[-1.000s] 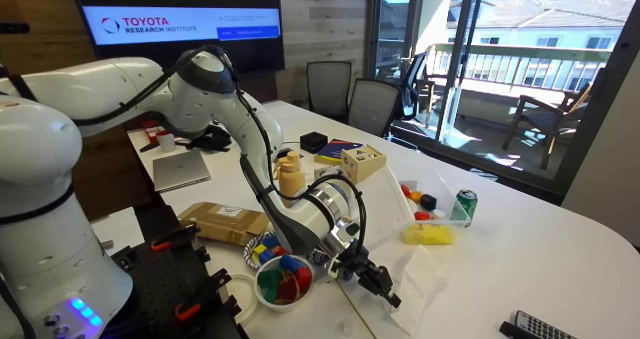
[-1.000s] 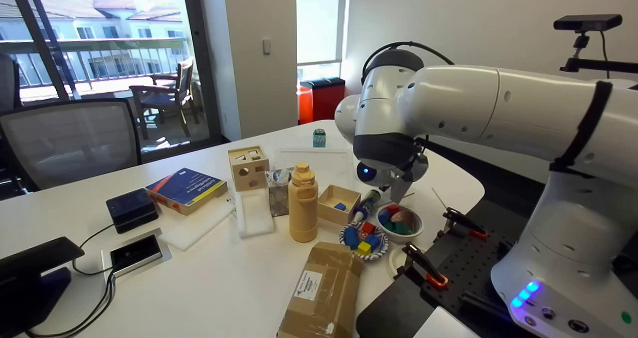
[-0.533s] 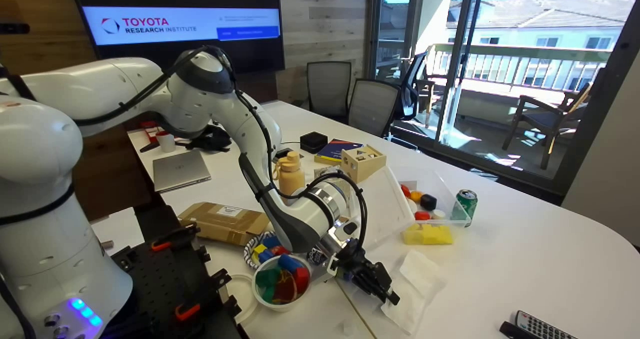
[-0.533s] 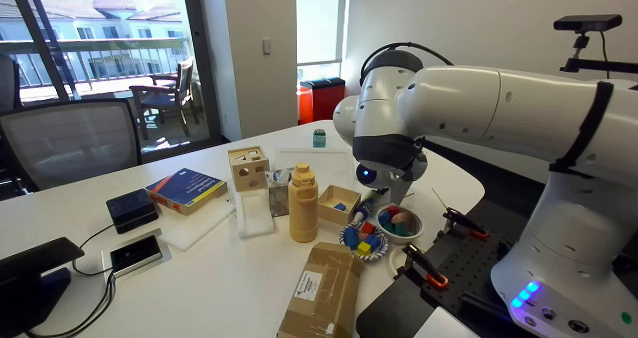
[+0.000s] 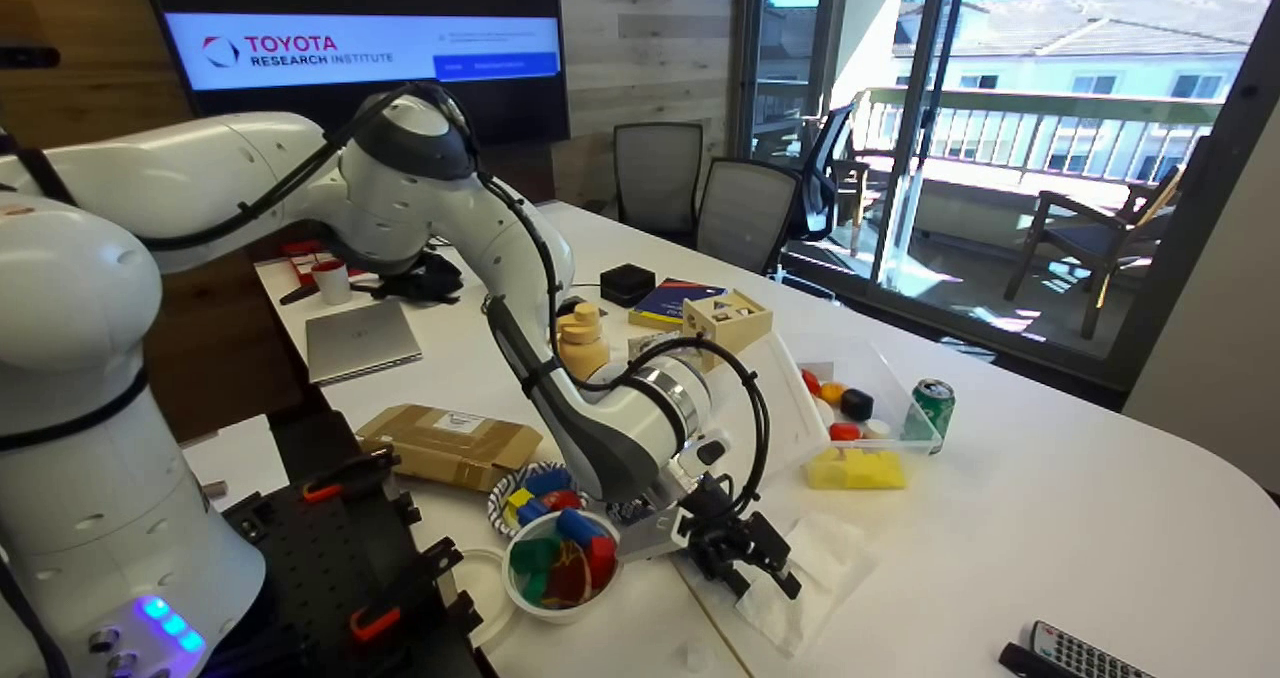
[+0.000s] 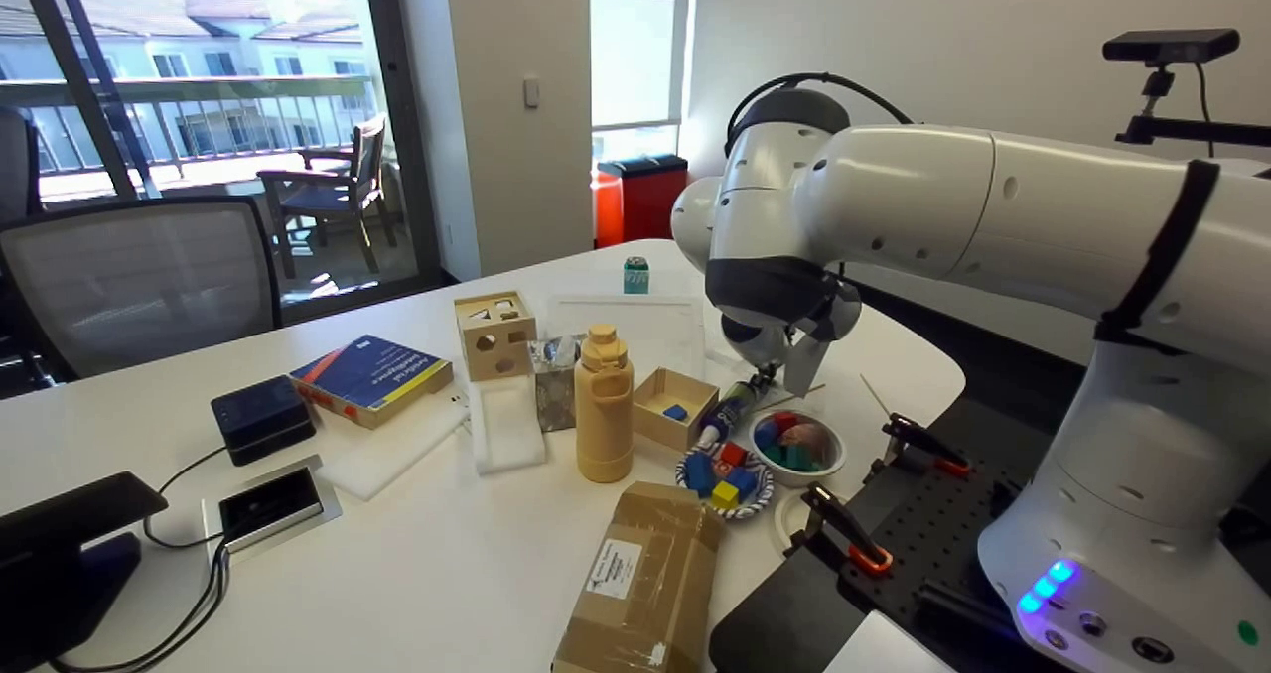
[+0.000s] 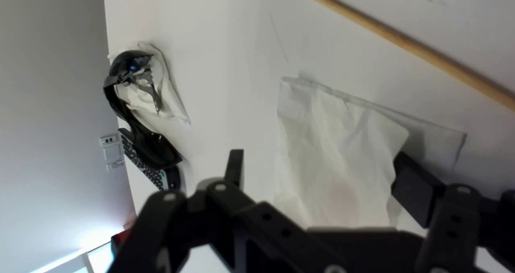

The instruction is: Fold the napkin in four

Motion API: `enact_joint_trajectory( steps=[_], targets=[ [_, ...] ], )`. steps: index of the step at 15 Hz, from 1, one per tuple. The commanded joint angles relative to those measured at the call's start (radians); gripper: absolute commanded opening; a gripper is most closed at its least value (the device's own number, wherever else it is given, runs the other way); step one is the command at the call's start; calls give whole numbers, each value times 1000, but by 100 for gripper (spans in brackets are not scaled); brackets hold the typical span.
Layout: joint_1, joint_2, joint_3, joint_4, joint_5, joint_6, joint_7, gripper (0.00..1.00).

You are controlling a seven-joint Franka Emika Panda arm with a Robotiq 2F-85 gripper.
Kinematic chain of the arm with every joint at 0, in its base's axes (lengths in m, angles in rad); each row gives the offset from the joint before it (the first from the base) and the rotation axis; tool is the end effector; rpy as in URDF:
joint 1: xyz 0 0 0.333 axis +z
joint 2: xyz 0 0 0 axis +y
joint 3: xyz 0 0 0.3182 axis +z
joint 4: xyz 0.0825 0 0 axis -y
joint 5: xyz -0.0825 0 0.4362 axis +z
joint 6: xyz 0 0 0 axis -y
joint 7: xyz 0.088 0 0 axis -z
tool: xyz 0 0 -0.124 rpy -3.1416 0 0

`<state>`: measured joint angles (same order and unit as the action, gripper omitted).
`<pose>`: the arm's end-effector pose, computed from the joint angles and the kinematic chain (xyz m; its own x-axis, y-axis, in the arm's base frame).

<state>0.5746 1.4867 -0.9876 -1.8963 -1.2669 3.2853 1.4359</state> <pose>0.4997 -0.2438 -0.0784 0.9730 0.2236 0.0570 0.1061 -0.6528 0.7500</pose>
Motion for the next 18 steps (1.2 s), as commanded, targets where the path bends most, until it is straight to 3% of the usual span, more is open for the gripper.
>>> enact_joint_trajectory(
  steps=[1,5,9,11,12,13,14,15,18],
  targets=[
    [-18,-41,-60,-24,-53,149,-28,100],
    [-35,-66,-108,-49,-87,207,-24,100],
    [-105,-121,-73,13,-214,173,-157,100],
    [-140,-135,-47,57,-251,173,-247,100],
    [-209,-240,45,55,-287,78,-365,100],
    [-144,-93,-59,96,-270,228,-308,100],
    [-263,-265,101,80,-323,76,-471,100],
    [-281,-266,121,77,-346,70,-524,100],
    [-404,-321,266,33,-410,-21,-733,100]
  ],
)
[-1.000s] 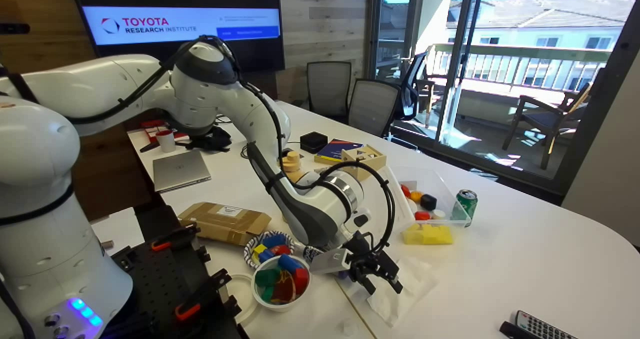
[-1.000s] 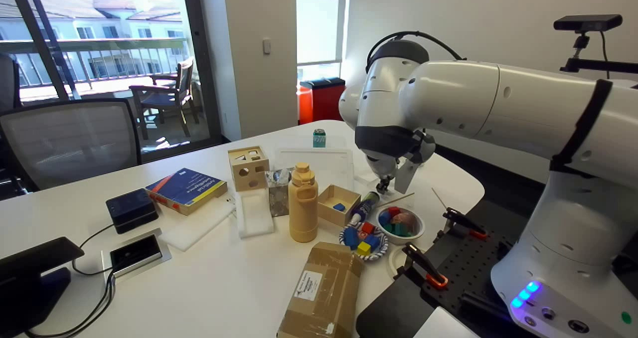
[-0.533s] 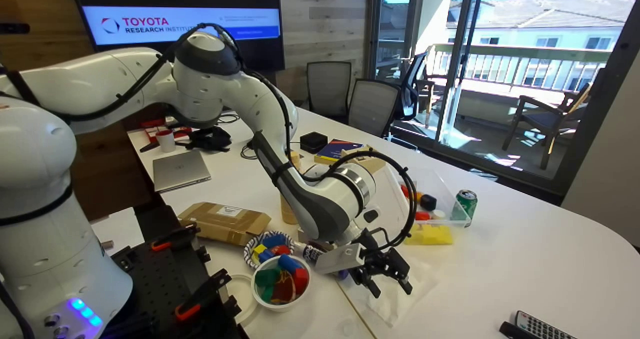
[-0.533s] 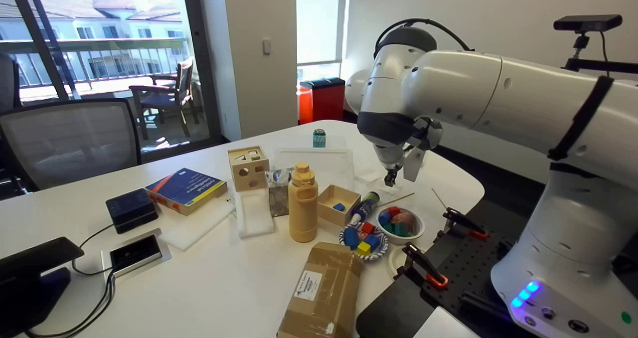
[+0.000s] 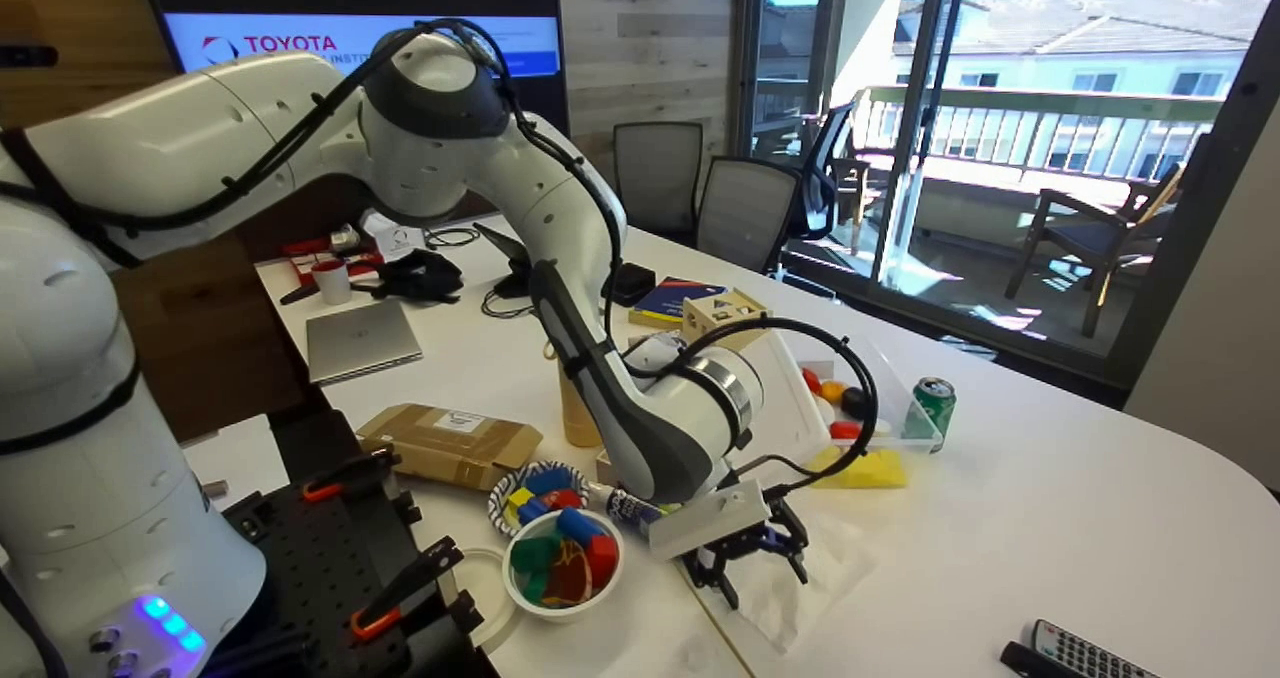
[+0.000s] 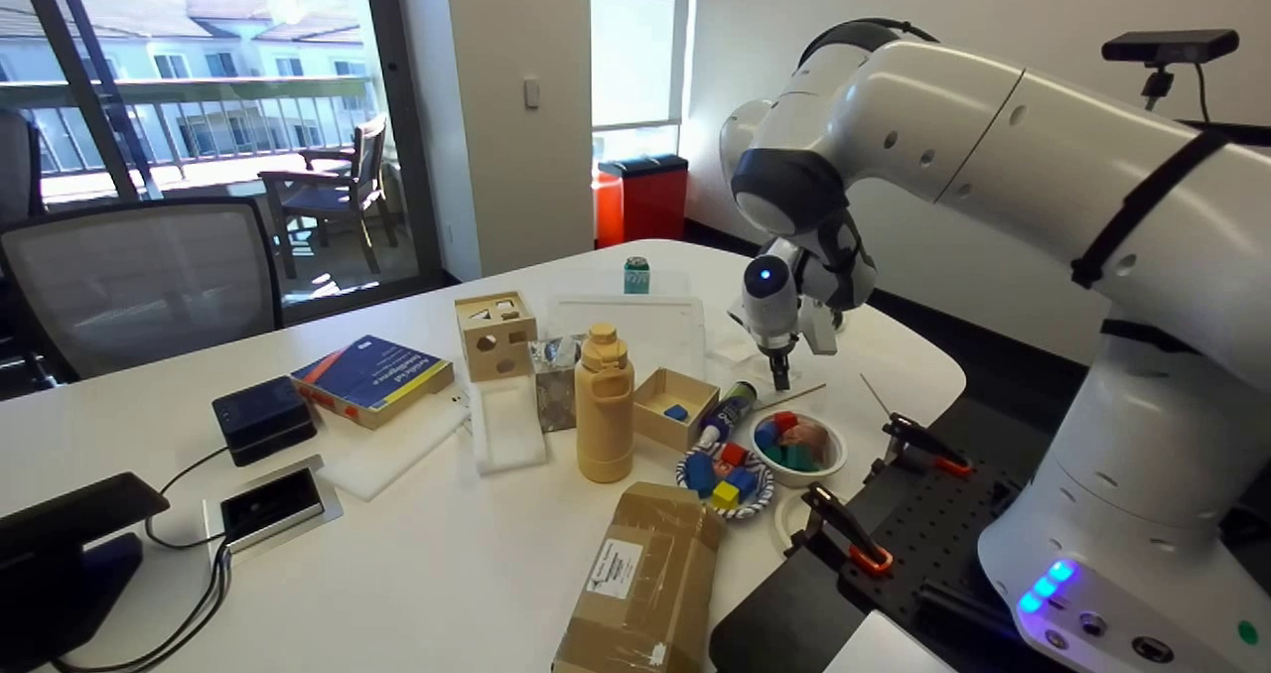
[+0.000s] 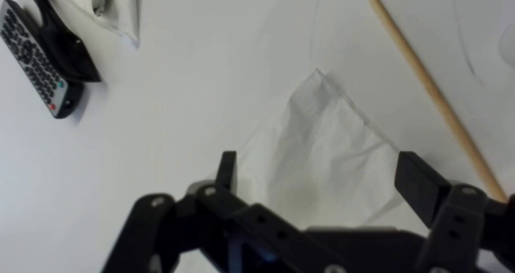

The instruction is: Fold the napkin in four

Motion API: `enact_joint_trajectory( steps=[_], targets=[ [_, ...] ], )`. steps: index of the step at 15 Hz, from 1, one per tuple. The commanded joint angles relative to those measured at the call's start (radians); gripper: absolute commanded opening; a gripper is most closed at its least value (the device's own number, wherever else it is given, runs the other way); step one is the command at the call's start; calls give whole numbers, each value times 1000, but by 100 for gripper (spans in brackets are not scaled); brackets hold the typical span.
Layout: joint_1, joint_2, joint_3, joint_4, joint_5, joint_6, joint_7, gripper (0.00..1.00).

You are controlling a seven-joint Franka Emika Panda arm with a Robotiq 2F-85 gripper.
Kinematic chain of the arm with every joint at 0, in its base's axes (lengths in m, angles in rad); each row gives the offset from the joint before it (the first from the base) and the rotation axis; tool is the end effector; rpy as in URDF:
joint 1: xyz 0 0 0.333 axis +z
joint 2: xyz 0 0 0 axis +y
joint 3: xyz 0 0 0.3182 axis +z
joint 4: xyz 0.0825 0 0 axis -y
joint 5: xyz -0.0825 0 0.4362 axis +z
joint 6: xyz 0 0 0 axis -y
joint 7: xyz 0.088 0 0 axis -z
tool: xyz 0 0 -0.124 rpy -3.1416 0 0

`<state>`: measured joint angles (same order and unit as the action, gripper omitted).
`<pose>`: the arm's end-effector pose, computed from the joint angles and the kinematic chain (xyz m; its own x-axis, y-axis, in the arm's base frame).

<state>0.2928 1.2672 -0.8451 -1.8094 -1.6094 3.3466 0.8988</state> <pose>0.4999 -0.2607 -0.0628 0.7379 0.6217 -0.2626 0.6527 -0.5585 0.5118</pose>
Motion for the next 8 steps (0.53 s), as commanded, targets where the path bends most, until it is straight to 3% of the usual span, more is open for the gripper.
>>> enact_joint_trajectory(
  steps=[1,3,4,8],
  targets=[
    [-167,-116,169,-69,-72,-120,-267,100],
    [-251,-158,251,-101,-45,-206,-411,100],
    [-170,-86,156,-91,-4,-128,-373,100],
    [-207,-113,185,-88,43,-150,-393,100]
  ],
)
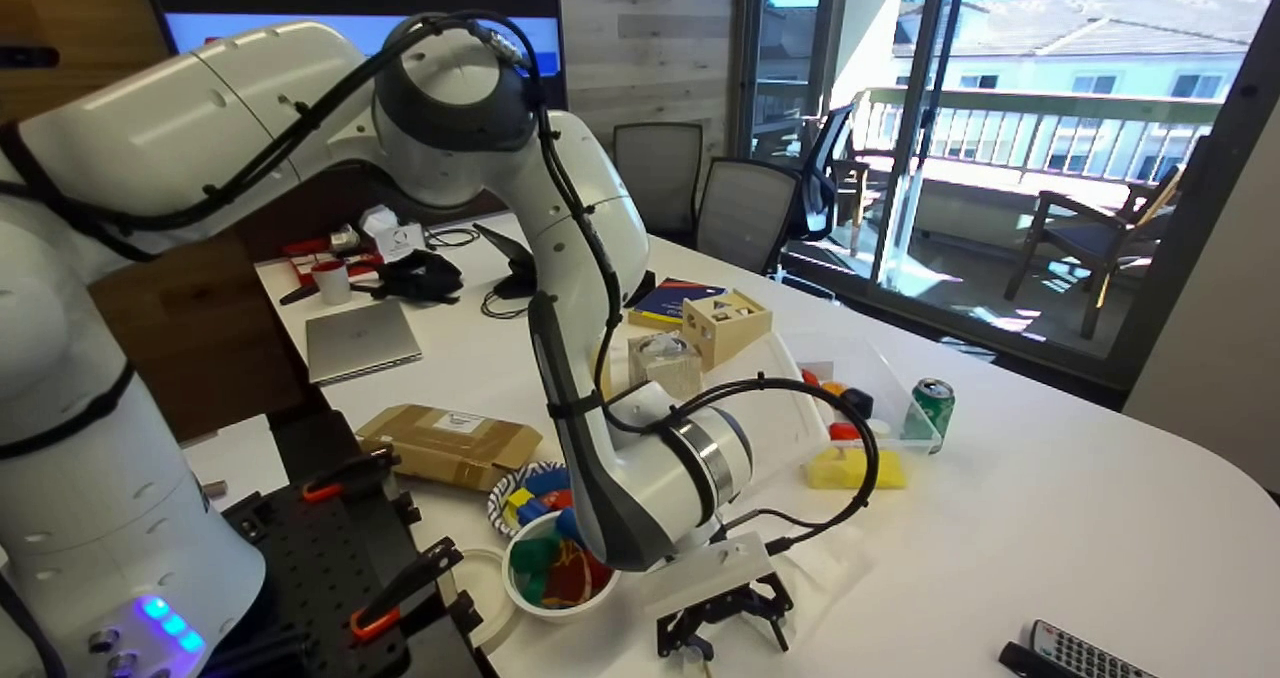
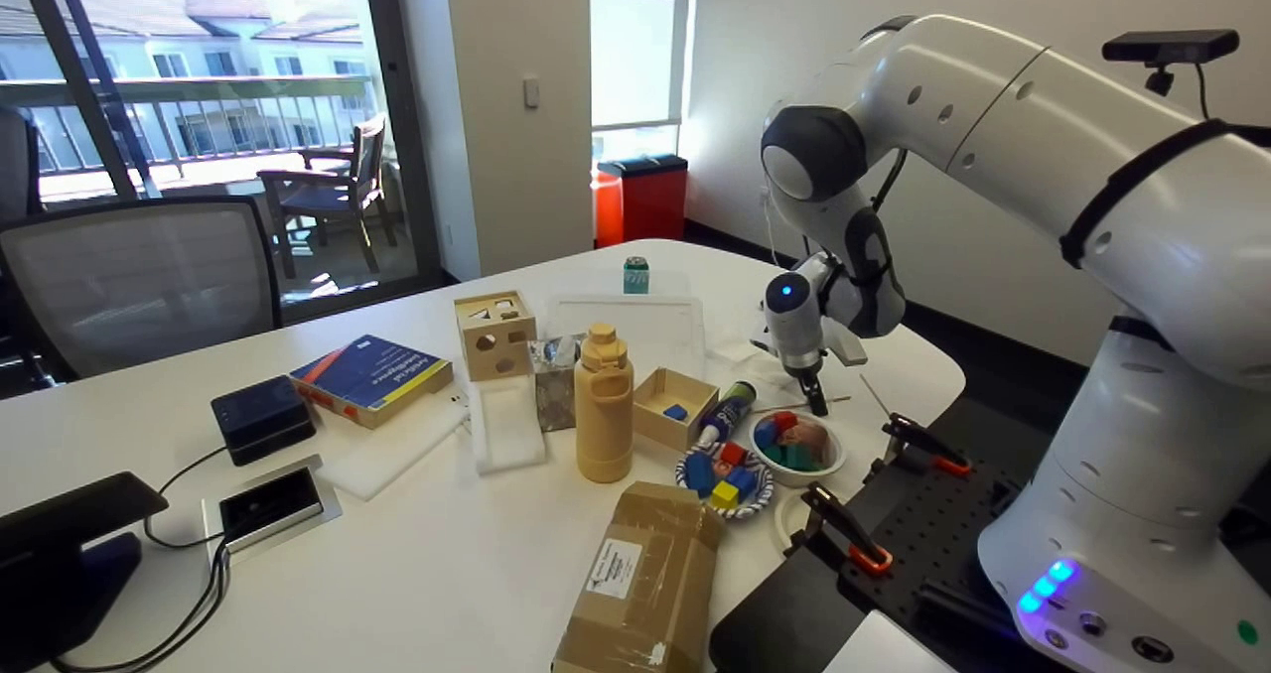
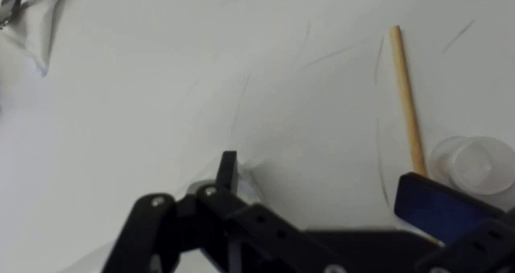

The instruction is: Fold the napkin in four

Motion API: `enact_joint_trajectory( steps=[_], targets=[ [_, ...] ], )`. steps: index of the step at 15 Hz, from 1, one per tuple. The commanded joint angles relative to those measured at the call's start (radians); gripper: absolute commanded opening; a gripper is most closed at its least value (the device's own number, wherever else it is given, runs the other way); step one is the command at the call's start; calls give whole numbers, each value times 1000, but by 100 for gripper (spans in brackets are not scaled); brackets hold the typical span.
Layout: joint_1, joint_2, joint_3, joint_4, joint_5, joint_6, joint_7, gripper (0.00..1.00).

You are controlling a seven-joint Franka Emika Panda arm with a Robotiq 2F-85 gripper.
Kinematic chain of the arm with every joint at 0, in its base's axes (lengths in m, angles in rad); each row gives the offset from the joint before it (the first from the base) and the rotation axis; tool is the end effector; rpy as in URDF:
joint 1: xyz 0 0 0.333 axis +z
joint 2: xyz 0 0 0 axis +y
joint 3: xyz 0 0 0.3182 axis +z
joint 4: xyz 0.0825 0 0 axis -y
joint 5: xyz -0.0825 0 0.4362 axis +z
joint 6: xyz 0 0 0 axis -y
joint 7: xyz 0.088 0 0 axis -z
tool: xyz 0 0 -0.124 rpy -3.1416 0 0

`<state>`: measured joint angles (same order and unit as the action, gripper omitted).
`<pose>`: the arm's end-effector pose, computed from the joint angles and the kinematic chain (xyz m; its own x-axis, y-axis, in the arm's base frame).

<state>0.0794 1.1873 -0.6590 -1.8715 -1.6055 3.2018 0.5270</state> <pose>0.4463 -0.2795 -0.1013 0.6084 0.6906 -0.3911 0.7912 -0.4893 0.3669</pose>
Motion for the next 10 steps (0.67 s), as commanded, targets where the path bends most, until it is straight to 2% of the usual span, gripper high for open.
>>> enact_joint_trajectory(
  steps=[1,10],
  targets=[
    [8,-41,-2,-24,45,-3,-6,100],
    [3,-11,40,92,98,-1,-3,100]
  ],
)
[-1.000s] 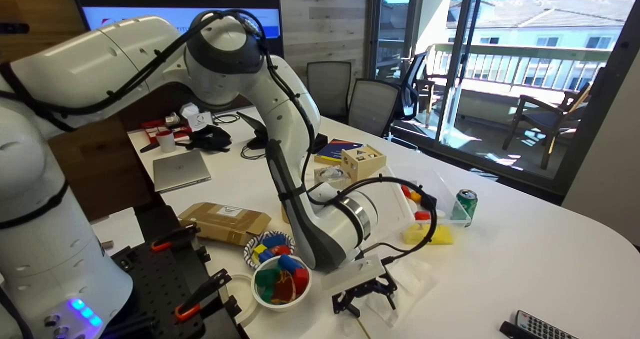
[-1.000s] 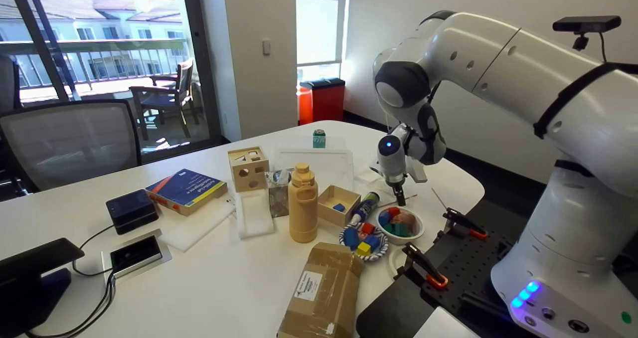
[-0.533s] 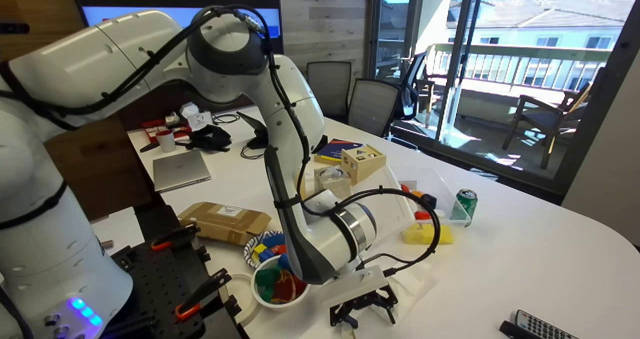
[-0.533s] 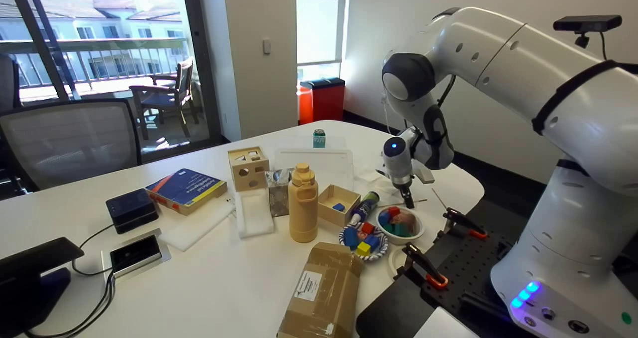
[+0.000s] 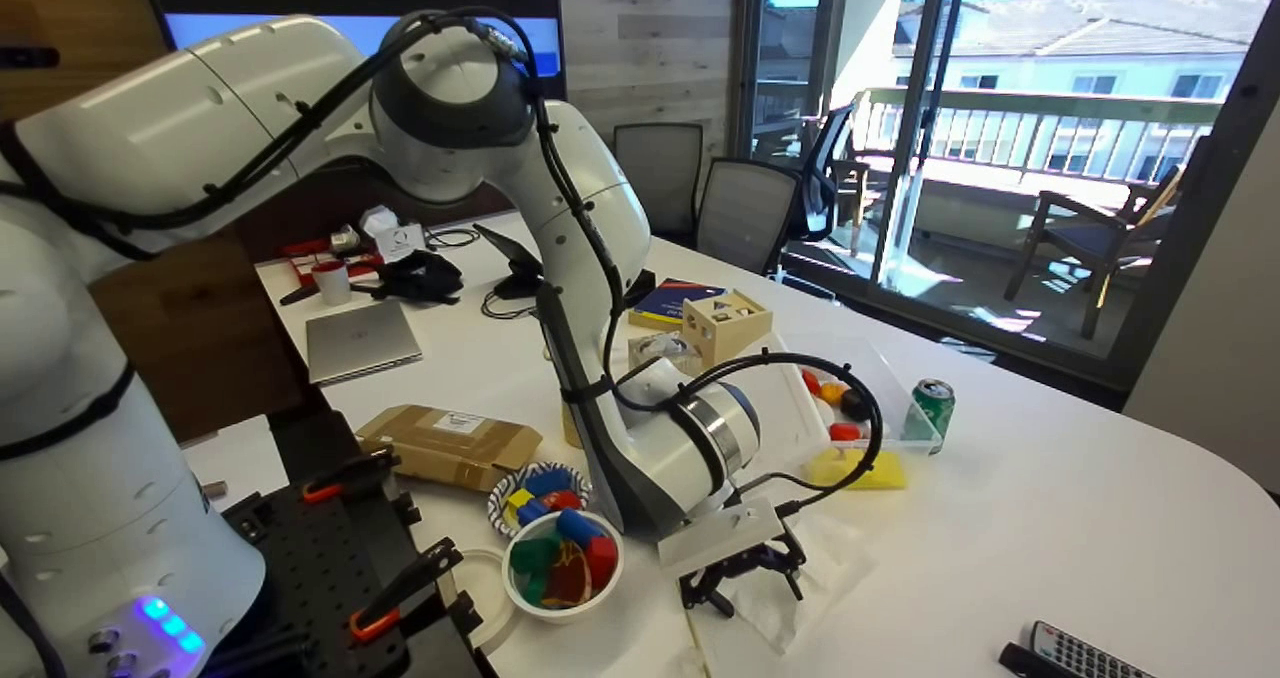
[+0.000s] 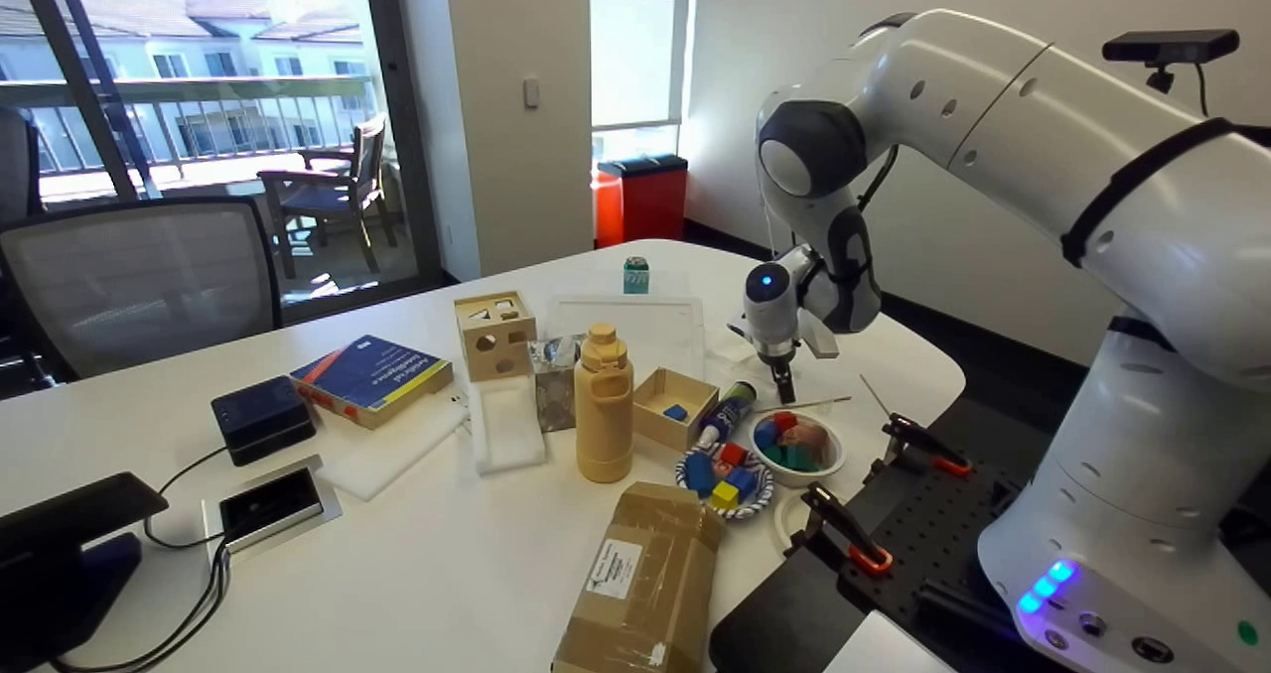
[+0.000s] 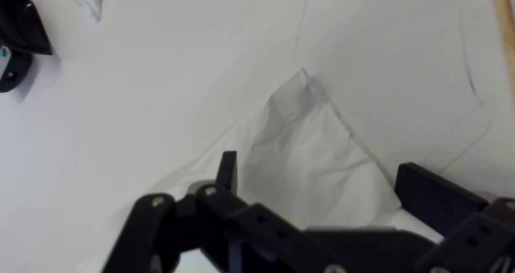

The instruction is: Fold the napkin in four

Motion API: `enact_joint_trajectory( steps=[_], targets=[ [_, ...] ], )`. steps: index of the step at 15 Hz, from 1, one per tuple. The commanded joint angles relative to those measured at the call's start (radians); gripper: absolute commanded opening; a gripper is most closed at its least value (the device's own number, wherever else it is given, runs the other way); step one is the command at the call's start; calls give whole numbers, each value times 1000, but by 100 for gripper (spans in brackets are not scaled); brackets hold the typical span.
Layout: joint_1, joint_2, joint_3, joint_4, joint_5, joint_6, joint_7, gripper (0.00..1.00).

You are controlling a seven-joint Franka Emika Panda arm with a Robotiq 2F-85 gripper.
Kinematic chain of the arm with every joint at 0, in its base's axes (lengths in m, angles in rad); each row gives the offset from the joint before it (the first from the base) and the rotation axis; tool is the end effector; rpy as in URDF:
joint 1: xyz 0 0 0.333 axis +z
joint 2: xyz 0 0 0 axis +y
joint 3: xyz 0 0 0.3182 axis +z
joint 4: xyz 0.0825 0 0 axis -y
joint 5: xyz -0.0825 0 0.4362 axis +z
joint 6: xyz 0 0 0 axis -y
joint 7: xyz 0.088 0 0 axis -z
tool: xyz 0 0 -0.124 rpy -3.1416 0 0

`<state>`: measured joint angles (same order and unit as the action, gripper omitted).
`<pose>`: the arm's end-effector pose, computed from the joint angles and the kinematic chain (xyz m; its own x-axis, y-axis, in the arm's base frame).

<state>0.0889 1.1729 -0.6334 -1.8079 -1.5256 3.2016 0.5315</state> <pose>0.4984 -0.2601 -0.0905 0.6573 0.6894 -0.3043 0.7386 -0.5092 0.4417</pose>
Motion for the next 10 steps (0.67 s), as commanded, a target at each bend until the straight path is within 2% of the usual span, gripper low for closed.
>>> enact_joint_trajectory(
  steps=[1,4,5,10],
  targets=[
    [-11,8,21,40,21,0,-12,100],
    [-15,9,26,44,19,3,-14,100],
    [-16,10,24,46,16,7,-10,83],
    [-26,10,25,41,18,12,-7,42]
  ],
)
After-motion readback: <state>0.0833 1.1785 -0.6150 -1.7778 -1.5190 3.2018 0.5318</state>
